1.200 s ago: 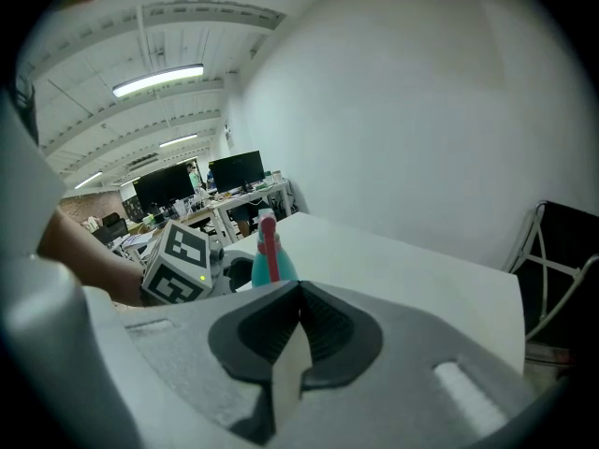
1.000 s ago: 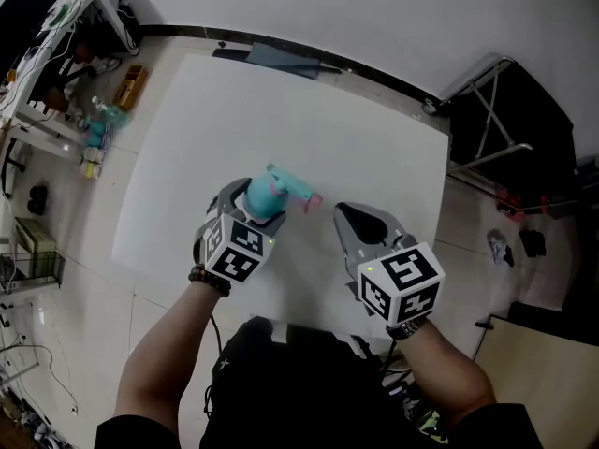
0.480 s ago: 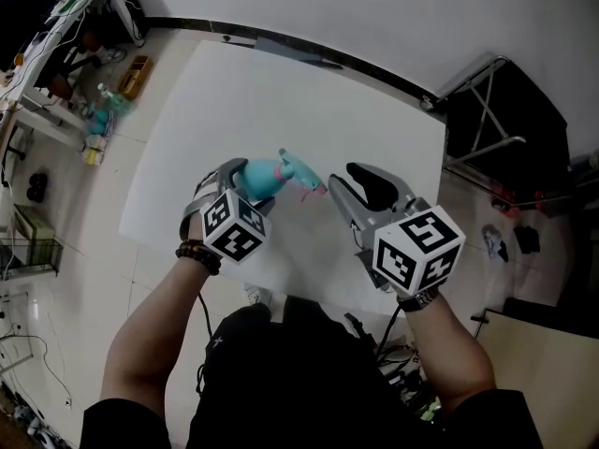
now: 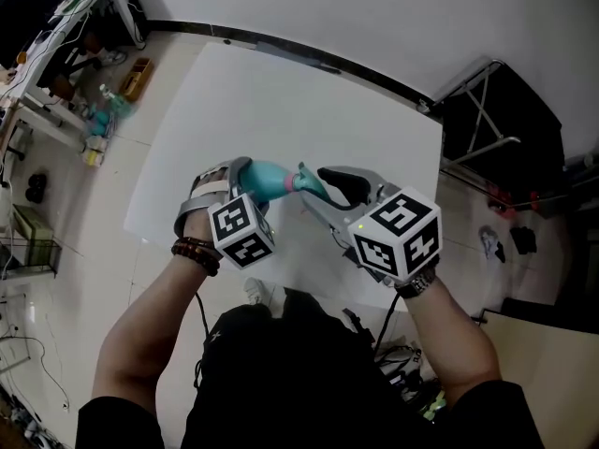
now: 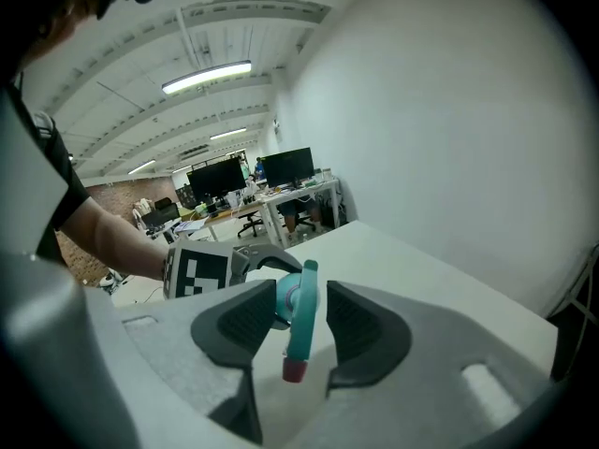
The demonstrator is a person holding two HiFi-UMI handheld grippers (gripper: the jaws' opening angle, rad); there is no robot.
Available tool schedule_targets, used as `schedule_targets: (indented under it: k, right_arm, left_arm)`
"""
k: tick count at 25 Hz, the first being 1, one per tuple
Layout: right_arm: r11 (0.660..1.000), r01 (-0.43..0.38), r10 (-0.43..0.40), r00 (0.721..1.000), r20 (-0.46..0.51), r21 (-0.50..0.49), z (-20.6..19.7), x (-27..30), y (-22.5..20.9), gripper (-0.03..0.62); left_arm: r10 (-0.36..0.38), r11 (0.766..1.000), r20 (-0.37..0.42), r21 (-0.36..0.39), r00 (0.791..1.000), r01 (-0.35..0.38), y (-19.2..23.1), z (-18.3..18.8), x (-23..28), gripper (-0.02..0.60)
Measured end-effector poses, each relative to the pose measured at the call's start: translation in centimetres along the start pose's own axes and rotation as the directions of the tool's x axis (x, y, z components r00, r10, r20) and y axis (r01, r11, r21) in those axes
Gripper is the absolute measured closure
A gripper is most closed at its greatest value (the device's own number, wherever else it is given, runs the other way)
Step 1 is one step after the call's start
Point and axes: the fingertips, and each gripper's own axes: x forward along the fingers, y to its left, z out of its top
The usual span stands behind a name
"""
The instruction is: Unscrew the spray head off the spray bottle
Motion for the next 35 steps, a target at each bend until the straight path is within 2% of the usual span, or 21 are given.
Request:
schedule_targets:
  k: [4,10,17,24,29,32,35]
  right_arm:
    - [0.998,-0.048,0.05,0.997,-0.058,0.032,-1.2,0.6,0.4,0.444]
    - [0.991,-0.089,0.099,0.99,-0.101,0.1,-2.1,1.6,0.8,0.444]
    - [0.983,-0.098,0.115,0.987,-0.11,0.156,-3.0,2.5,1.0,0.444]
    - [0.987,-0.079,0.096,0.988,-0.122,0.137,-3.3,2.7,1.0,0.471]
    - [0.996,-0.071,0.077,0.986,-0.149,0.048,-3.5,2.5,1.5,0.473]
    - [0.993,-0.061,0.042,0.983,-0.177,-0.104,-3.8,2.2,2.0,0.474]
    - [0.962,-0.059,0.007,0.981,-0.194,-0.267,-3.8,2.0,2.5,0.473]
  left_arm:
    - [0.006,0.998,-0.024,0.059,1.0,-0.005,-0.3,-0.3,-0.6,0.176]
    - [0.06,0.984,-0.073,0.172,0.995,-0.047,0.2,-0.6,-1.3,0.176]
    - [0.095,0.972,-0.082,0.224,0.992,-0.075,0.1,0.0,-1.6,0.176]
    - [0.09,0.969,-0.089,0.236,0.992,-0.067,-0.2,-0.1,-1.5,0.176]
    - [0.066,0.971,-0.092,0.237,0.994,-0.043,-0.6,-0.2,-1.6,0.176]
    - [0.045,0.97,-0.091,0.242,0.995,-0.021,-1.1,-0.1,-1.7,0.176]
    - [0.032,0.968,-0.091,0.25,0.995,-0.008,-1.3,0.0,-1.8,0.176]
